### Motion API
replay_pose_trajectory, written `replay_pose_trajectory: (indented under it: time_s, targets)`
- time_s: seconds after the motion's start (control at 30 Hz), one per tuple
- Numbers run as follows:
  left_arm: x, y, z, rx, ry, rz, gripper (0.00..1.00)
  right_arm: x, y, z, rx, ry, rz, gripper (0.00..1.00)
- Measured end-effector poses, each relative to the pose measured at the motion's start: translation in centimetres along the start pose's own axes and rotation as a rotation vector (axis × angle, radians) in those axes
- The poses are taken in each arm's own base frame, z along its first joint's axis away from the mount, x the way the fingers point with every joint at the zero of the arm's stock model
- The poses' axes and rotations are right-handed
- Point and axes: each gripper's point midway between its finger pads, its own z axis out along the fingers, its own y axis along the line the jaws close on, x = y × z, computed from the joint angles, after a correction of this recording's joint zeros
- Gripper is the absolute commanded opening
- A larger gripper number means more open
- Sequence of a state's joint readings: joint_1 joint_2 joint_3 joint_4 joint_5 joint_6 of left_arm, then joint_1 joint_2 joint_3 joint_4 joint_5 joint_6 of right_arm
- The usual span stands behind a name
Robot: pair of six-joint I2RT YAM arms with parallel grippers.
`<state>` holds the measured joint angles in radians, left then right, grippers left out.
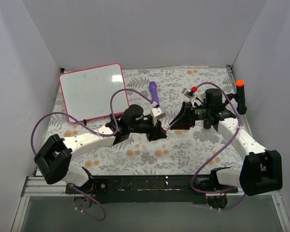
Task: Write a sentence on the whiteboard
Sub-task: Open the whiteboard marker at the center of the board.
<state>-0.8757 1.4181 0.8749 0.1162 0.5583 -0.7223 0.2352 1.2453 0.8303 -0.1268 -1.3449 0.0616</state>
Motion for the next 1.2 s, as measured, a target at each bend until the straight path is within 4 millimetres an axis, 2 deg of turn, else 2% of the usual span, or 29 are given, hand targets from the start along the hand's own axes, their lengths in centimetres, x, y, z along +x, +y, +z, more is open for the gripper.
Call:
replay_pose_trajectory:
  time_s: [0.2, 0.3, 0.37, 0.4, 0.8, 1.0, 1.1, 1.2]
  targets:
    - [-0.1, 0.0, 0.0, 0.004, -0.001, 0.001, 0.00, -0.2, 0.2, 0.0, -0.008, -0.003, 0.009, 0.39]
    - [-0.2, -0.2, 0.0, 0.010, -0.003, 0.003, 0.00, -0.4, 0.3, 0.1, -0.011, -0.006, 0.011, 0.31]
    - [-0.3, -0.2, 0.0, 0.015, -0.005, 0.004, 0.00, -0.5, 0.3, 0.0, -0.010, -0.008, 0.012, 0.05]
    - [-0.3, -0.3, 0.0, 0.019, -0.005, 0.003, 0.00, -0.6, 0.2, 0.1, -0.009, -0.009, 0.005, 0.01]
    - [-0.8, -0.1, 0.0, 0.008, -0.009, 0.001, 0.00, -1.3, -0.4, -0.4, 0.017, -0.029, -0.044, 0.01]
    - [-2.1, 0.0, -0.3, -0.013, -0.053, 0.033, 0.00, -2.7, 0.1, -1.3, 0.008, -0.046, -0.063, 0.01]
    - [-0.5, -0.1, -1.0, -0.020, -0.018, 0.020, 0.00, -4.0, 0.0, -2.5, 0.030, -0.075, -0.085, 0.01]
    - [1.9, -0.2, -1.4, -0.026, 0.037, -0.013, 0.00, -4.5, -0.3, -3.3, 0.051, -0.093, -0.088, 0.01]
